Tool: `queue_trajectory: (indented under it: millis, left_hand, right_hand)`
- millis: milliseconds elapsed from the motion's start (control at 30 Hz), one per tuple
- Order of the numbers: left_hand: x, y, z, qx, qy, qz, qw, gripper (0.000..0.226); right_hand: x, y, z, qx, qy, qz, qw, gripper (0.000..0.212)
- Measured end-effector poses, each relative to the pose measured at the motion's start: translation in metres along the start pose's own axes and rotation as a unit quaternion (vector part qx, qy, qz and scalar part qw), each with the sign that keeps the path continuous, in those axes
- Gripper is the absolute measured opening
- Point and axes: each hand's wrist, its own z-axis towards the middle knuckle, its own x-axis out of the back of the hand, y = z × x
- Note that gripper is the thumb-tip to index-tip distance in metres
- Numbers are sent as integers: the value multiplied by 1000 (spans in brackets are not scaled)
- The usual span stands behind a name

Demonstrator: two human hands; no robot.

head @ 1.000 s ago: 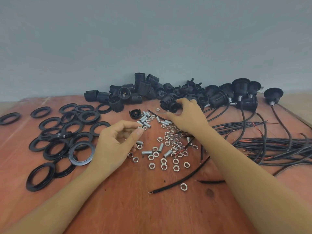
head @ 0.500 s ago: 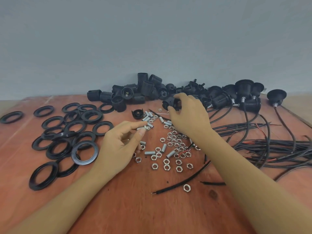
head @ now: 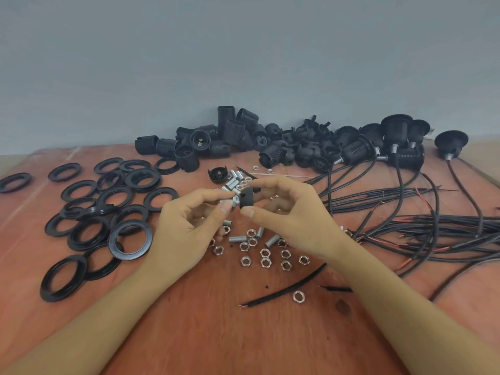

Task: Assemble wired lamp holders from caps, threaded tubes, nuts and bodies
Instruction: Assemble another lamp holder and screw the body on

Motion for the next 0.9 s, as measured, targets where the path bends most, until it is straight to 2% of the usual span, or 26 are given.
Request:
queue_trajectory:
  millis: [433,700,900]
  left_hand:
    - [1,0,1,40,-32,-26,998,18]
    - [2,0,1,65,-41,-7,997,19]
    - [2,-1,2,58,-47,-38,996,14]
  right_hand:
    - [4,-1,0,39,-60,65,995,45]
    - [5,-2,-2,79,-53,-5,995,49]
    - [5,-1,-2,24,-41,7,999,51]
